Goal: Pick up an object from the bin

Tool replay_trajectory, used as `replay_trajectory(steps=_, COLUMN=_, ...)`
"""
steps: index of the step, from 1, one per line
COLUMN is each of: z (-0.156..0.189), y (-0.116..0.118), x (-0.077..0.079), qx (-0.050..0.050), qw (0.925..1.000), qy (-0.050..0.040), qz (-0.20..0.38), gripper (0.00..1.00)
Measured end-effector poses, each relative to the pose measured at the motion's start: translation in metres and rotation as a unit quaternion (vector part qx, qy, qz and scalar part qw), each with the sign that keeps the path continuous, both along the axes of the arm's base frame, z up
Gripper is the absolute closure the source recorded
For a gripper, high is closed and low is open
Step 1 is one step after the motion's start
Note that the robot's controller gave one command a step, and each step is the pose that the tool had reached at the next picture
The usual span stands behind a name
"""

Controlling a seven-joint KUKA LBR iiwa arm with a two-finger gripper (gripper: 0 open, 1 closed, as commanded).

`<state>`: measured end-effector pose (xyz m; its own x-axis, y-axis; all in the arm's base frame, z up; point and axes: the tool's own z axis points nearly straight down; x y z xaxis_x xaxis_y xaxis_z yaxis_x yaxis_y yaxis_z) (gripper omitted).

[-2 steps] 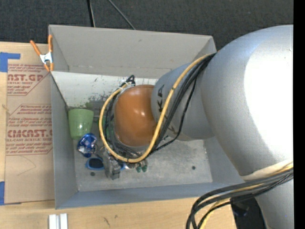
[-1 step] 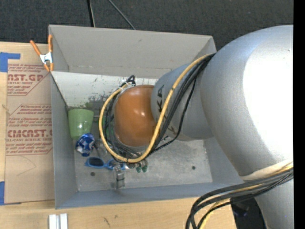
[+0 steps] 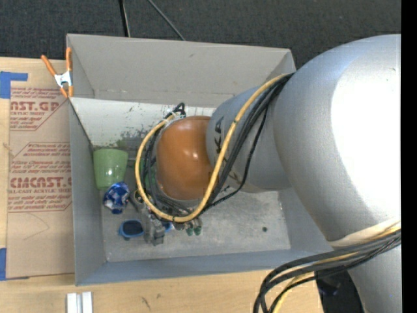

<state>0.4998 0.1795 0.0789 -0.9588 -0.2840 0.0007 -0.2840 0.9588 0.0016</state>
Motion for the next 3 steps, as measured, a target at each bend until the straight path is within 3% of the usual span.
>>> replay_trajectory(steps=1, z=0.000, y=0.000, x=0.000, qx=0.000, qw=1.0000, qy=-0.0002, qz=0.000, gripper=0.00)
replay_trajectory(steps=2, z=0.001, y=0.000, x=0.001, qx=0.001, qw=1.0000, qy=-0.0020, qz=0.000, gripper=1.00)
replay_trajectory(steps=3, z=0.172, y=-0.006, x=-0.001, qx=0.001, qw=1.0000, qy=-0.0054, qz=-0.005, gripper=1.00)
